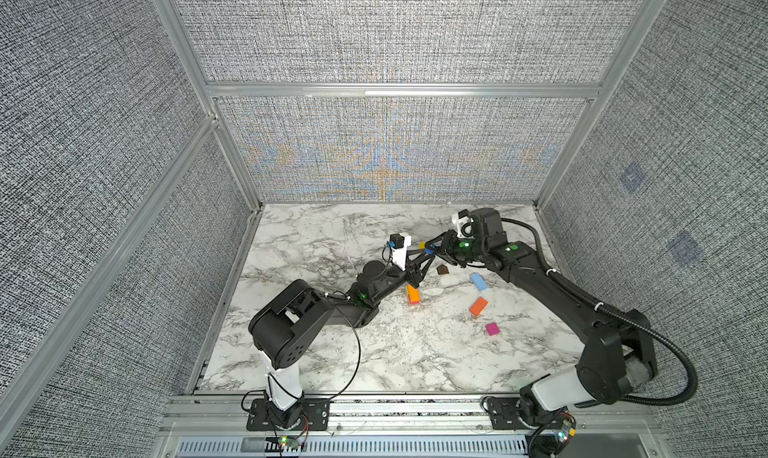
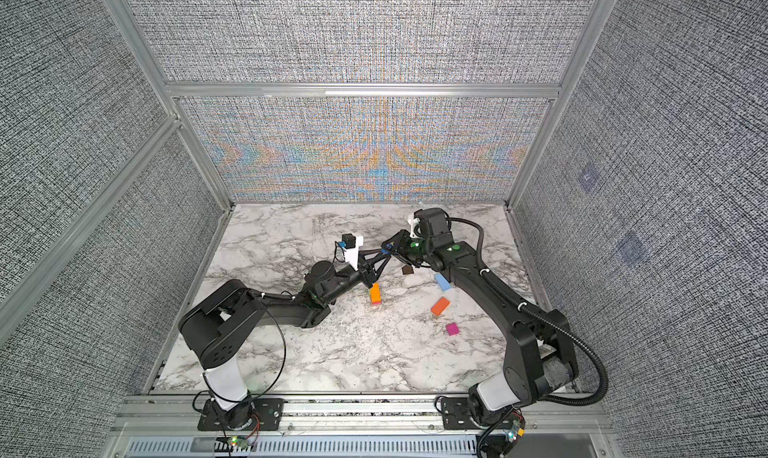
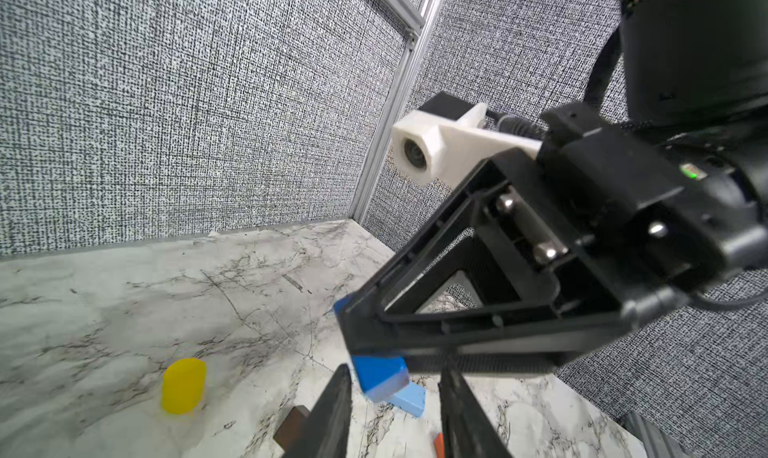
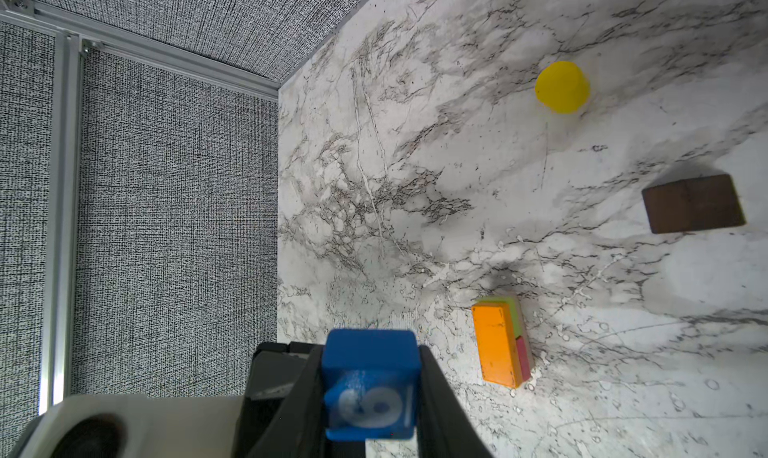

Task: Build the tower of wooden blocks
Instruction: 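Hold the blue cube up with the right gripper while the left gripper grasps it, then open the right gripper and pull it back while the left gripper carries the blue cube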

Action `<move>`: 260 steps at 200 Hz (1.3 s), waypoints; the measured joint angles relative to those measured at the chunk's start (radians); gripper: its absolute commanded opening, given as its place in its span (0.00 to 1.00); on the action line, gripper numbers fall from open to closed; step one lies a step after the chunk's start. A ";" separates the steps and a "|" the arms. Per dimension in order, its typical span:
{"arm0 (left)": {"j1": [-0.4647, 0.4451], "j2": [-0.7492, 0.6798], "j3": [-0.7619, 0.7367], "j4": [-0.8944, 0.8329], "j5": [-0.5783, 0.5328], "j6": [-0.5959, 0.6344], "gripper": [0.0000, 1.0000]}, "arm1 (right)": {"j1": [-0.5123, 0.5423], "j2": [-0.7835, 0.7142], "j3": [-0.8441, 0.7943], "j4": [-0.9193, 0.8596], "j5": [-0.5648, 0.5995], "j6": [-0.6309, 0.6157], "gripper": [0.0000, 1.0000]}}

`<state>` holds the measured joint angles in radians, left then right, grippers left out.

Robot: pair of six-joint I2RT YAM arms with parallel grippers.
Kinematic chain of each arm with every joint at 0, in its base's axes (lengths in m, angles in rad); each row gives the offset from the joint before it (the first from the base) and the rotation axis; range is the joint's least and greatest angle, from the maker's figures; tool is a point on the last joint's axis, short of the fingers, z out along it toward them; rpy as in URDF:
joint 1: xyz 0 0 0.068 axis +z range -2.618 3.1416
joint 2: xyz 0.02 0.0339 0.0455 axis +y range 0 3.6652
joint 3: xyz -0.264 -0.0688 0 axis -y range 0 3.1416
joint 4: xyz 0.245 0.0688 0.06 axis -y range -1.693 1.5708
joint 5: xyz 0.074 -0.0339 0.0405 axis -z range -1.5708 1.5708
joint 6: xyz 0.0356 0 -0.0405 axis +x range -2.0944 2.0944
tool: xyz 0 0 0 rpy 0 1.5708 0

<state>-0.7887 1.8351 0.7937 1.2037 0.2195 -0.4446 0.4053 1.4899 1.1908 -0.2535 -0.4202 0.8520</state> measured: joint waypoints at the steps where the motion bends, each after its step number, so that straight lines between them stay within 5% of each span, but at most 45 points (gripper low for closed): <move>1: 0.000 0.000 0.000 -0.001 0.000 0.000 0.37 | 0.000 0.000 0.000 0.000 0.000 0.000 0.32; 200: -0.001 0.024 0.006 0.006 -0.027 -0.017 0.18 | 0.021 -0.018 -0.040 0.036 0.021 -0.004 0.34; 260: 0.001 0.026 0.006 -0.003 -0.045 -0.011 0.16 | 0.025 -0.016 -0.042 0.029 0.006 -0.013 0.53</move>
<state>-0.7876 1.8610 0.8001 1.2011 0.1749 -0.4561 0.4301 1.4742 1.1488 -0.2241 -0.4141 0.8394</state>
